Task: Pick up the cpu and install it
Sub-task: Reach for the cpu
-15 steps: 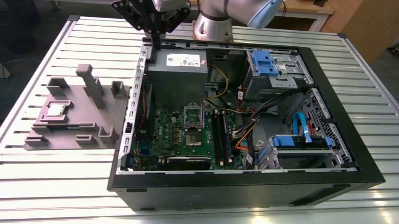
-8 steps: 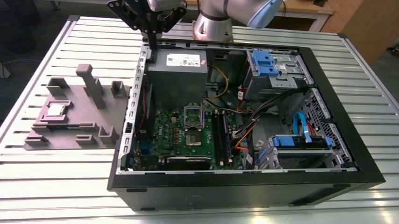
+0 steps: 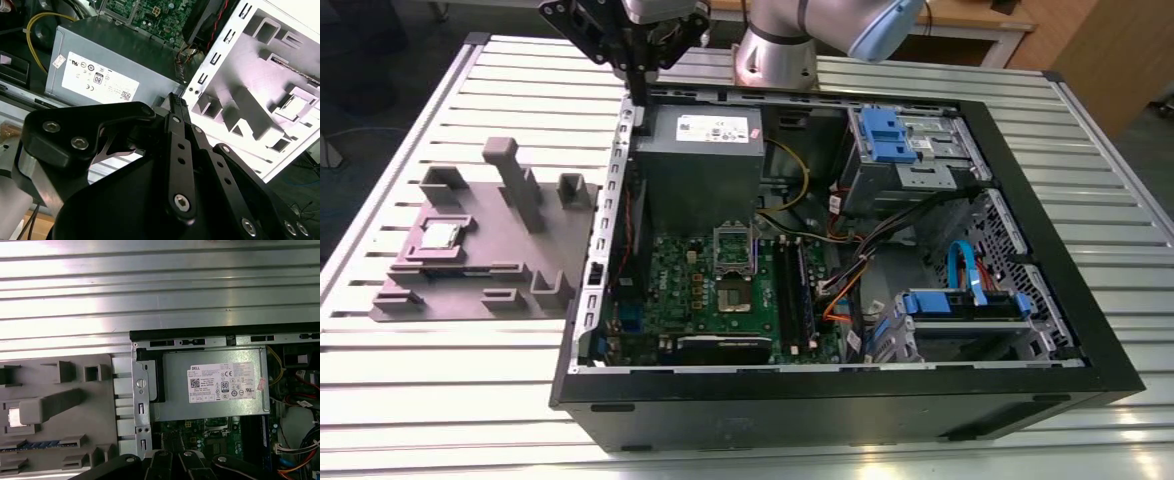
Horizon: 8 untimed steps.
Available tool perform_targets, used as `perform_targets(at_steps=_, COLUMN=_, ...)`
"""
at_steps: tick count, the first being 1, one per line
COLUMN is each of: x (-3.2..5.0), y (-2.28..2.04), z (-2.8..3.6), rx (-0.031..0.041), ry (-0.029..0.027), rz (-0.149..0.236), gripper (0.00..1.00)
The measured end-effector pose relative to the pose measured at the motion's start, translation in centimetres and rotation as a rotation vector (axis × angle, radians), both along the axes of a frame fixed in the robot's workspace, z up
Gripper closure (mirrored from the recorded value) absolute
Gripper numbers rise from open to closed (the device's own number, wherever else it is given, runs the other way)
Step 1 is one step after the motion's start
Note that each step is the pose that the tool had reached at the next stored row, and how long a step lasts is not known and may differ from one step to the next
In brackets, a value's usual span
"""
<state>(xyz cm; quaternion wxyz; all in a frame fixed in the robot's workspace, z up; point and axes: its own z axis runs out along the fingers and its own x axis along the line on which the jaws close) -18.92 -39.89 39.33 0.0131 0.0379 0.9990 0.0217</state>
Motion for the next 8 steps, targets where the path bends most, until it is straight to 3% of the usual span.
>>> perform_targets(at_steps=8, x=-0.08, y=0.00, z=0.00, rx=-0.0001, ry=0.0000, rz=0.000, gripper=0.89)
